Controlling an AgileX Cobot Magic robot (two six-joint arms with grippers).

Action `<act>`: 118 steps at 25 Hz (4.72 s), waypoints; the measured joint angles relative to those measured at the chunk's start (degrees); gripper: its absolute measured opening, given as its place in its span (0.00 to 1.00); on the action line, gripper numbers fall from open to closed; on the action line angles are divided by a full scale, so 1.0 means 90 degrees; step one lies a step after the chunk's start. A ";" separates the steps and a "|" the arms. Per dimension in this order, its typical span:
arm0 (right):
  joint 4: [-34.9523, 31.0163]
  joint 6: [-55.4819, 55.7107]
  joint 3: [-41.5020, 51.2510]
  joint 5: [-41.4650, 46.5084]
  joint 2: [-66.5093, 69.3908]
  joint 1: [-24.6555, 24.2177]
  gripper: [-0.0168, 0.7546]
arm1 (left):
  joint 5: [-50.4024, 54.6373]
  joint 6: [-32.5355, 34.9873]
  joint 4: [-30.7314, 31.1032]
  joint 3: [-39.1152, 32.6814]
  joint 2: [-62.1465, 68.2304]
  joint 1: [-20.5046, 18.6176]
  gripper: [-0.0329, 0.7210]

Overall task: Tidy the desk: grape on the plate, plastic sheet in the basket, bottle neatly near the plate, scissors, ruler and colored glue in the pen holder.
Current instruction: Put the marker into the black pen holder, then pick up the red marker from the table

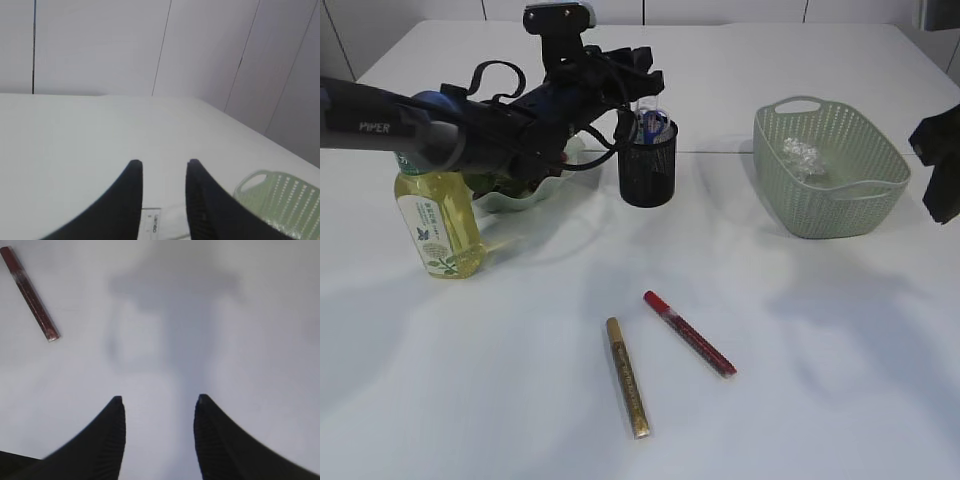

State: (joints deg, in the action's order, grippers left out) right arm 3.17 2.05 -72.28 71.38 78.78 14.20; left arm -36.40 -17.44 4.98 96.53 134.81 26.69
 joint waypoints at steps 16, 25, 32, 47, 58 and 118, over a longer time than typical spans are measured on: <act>0.0000 0.0000 0.0000 0.0000 0.0000 0.0000 0.49 | 0.6449 0.0000 -0.0104 0.0000 -0.2246 0.0000 0.35; -0.0353 0.0000 0.0000 0.0000 0.0000 0.0000 0.49 | 1.0393 0.0000 -0.1128 0.0000 -0.2962 0.0000 0.36; -0.0396 0.0000 0.0000 0.0000 0.0000 0.0000 0.49 | 1.1811 0.0000 -0.1355 0.0006 -0.3086 0.0000 0.36; -0.0396 -0.0269 0.0000 0.0000 0.0000 0.0428 0.48 | 1.1836 0.0489 -0.1586 -0.0632 -0.3436 0.0455 0.36; -0.0868 -0.0972 0.0000 -0.0198 0.0519 0.0725 0.48 | 1.1838 0.0095 -0.1064 -0.2632 -0.5358 0.0508 0.36; -0.0535 -0.1019 -0.2050 -0.0782 0.5220 0.1922 0.48 | 1.1959 -0.0057 -0.0630 -0.2985 -0.7185 0.0508 0.36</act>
State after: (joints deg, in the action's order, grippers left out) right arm -1.64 -7.12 -90.73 64.34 125.77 31.50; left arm 71.23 -17.96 -0.68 69.66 70.15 31.27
